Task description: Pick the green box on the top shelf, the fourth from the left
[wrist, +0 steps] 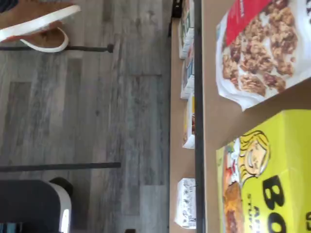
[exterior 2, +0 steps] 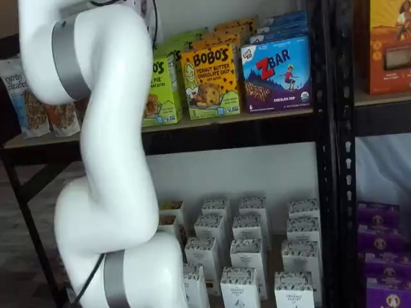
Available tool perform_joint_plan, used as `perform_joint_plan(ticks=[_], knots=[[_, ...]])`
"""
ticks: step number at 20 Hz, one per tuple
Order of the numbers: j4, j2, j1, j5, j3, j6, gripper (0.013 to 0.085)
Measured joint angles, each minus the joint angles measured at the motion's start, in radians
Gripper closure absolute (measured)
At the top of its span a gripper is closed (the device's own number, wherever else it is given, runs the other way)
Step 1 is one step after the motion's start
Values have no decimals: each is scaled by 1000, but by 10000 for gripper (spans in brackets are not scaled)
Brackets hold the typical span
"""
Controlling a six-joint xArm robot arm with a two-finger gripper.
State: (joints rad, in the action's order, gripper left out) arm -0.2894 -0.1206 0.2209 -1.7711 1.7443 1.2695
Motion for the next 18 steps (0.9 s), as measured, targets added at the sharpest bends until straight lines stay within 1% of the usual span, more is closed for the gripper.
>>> perform_joint_plan(ticks=[4, 12, 18], knots=[[-3, 2, -20, 39, -10, 22, 130], [-13, 32, -69, 77, 15, 67, 130], [4, 59, -76, 87, 41, 79, 130]])
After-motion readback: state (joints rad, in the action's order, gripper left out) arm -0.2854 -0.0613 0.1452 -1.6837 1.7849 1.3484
